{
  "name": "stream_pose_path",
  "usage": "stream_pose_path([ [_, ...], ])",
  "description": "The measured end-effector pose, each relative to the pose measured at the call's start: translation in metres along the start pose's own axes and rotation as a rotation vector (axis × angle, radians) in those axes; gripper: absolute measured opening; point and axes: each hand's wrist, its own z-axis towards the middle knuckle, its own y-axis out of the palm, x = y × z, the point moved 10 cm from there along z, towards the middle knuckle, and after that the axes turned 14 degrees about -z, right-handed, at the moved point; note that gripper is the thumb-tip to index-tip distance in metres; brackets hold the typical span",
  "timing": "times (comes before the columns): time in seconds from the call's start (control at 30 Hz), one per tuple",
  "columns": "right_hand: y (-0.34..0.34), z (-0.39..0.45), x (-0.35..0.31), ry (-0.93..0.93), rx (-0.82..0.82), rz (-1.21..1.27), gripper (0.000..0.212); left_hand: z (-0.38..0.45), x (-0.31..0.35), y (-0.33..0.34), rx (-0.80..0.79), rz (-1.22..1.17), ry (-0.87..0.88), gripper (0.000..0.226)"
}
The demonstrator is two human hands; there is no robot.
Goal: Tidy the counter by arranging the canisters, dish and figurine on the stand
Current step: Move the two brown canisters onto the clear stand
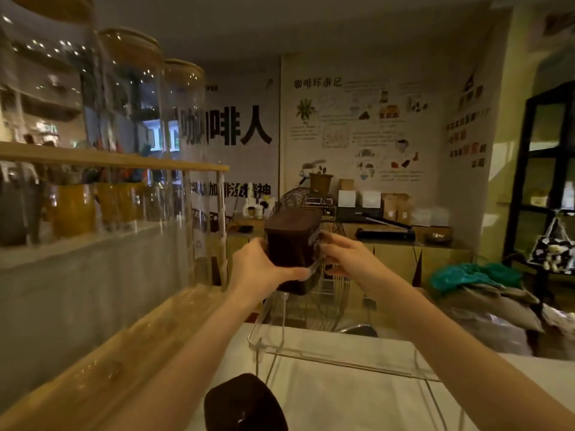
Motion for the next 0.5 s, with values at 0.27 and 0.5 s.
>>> stream_pose_path([
  [0.27, 0.031, 0.033, 0.055, 0.154, -0.064, -0.008, 0.041, 0.011, -0.046, 0.029, -0.026, 0.175, -0.070, 0.081],
  [0.5, 0.035, 0.038, 0.072, 0.186, 0.011, -0.116, 0.037, 0.012, -0.059, 0.033, -0.022, 0.237, -0.101, 0.079],
])
